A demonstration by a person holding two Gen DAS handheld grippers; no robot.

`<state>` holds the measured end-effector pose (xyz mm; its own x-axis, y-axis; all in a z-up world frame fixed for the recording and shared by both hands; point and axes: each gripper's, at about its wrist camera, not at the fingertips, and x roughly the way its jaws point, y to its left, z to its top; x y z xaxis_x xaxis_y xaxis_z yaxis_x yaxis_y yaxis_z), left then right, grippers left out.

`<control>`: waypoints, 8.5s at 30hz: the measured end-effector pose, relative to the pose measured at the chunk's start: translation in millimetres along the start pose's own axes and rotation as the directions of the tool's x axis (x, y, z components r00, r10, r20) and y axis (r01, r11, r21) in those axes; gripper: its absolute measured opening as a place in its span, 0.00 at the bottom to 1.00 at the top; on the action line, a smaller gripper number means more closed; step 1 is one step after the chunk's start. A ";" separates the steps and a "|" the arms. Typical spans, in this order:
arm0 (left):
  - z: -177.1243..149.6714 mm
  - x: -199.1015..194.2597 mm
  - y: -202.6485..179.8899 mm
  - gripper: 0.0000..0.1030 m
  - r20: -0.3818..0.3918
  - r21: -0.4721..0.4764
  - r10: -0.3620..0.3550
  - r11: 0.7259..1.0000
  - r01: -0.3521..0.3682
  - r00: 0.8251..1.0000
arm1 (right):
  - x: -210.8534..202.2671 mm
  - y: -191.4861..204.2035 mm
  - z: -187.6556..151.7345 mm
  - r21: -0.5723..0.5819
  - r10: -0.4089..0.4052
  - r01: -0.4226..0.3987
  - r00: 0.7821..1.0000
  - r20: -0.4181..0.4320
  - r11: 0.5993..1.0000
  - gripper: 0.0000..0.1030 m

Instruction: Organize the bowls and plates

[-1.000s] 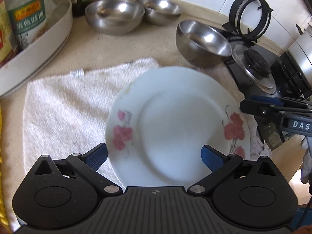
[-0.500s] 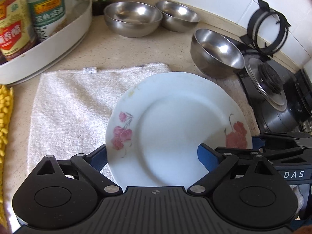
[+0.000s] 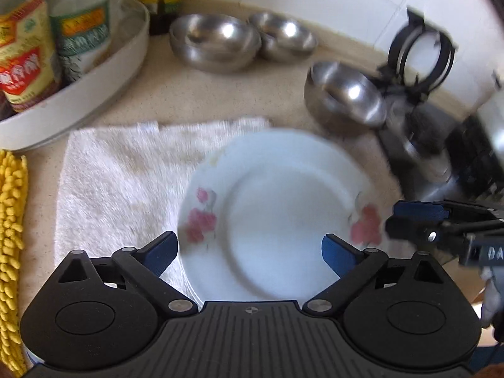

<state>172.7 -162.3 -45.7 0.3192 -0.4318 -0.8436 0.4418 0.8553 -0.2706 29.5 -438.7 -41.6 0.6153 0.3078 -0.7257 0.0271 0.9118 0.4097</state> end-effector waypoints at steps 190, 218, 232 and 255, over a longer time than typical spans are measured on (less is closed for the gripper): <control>170.9 73.8 14.0 0.74 0.055 -0.101 0.243 0.966 -0.237 0.969 | 196.9 33.8 216.5 -0.222 -0.026 -0.040 0.957 -0.288 0.974 0.42; 174.0 91.6 12.2 0.59 0.077 -0.026 0.271 0.963 -0.269 0.960 | 192.8 36.1 214.4 -0.259 -0.019 -0.060 0.957 -0.289 0.964 0.32; 177.5 58.0 -22.2 0.61 0.137 0.046 0.241 0.967 -0.249 0.961 | 132.9 39.1 220.9 -0.275 -0.048 -0.016 0.974 -0.223 0.961 0.32; 145.5 35.1 -115.9 0.65 0.150 0.268 0.148 0.946 -0.184 0.978 | 39.9 7.6 177.1 -0.205 -0.144 0.104 0.971 -0.190 0.973 0.32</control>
<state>254.6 -318.2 23.5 0.5028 -0.3384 -0.7954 0.5836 0.8117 0.0236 193.8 -467.6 30.4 0.4442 0.2191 -0.8687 -0.0712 0.9752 0.2096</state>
